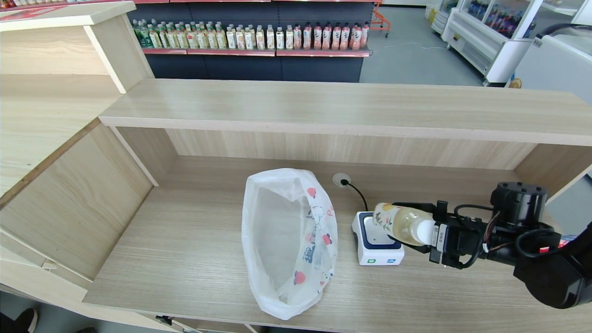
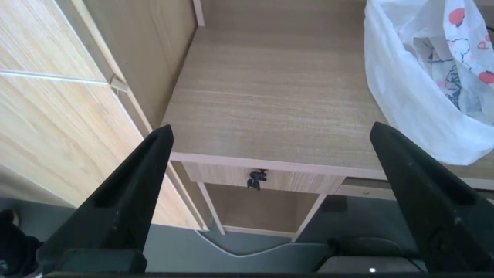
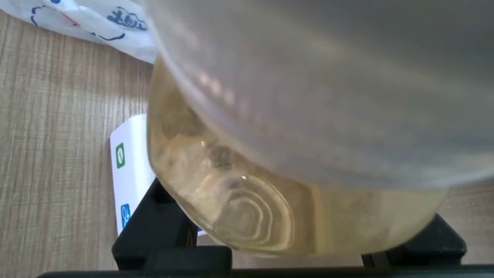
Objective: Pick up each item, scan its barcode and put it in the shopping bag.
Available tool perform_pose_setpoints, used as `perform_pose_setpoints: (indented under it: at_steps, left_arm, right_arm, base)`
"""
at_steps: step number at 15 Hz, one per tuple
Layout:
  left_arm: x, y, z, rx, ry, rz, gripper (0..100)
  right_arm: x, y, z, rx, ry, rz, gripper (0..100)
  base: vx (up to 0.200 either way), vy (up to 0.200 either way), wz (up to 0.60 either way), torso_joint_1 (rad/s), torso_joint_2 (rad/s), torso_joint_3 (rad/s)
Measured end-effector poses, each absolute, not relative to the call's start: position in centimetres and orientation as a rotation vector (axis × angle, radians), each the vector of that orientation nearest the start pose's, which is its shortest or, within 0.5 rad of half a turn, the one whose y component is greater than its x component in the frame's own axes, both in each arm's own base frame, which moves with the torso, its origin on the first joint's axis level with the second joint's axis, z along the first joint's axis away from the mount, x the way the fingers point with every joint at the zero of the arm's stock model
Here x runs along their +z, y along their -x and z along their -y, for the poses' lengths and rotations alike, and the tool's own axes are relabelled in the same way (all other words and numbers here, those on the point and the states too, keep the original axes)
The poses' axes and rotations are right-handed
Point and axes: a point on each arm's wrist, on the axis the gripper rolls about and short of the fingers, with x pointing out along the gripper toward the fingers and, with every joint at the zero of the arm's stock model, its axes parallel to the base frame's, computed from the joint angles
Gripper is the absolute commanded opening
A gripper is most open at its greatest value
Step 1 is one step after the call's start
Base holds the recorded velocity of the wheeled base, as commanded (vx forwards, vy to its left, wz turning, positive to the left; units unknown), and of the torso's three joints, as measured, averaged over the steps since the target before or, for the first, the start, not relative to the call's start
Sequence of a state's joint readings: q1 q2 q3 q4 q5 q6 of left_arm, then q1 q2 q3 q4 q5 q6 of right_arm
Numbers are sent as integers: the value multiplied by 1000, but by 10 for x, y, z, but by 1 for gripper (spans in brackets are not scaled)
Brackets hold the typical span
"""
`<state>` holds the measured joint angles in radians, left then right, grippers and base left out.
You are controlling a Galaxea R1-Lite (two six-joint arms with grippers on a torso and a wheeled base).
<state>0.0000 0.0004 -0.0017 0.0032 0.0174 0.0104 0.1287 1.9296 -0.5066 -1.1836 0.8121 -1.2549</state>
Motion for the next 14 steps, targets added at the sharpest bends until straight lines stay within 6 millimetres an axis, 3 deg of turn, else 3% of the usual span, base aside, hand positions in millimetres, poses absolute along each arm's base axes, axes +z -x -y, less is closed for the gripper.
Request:
perform_pose_setpoints:
  at_steps: [14]
  left_arm:
    - [76, 23, 0, 18, -11, -2, 100]
  right_arm:
    - [85, -311, -56, 978, 1070, 399, 0]
  base:
    - [0, 0, 0, 0, 0, 0]
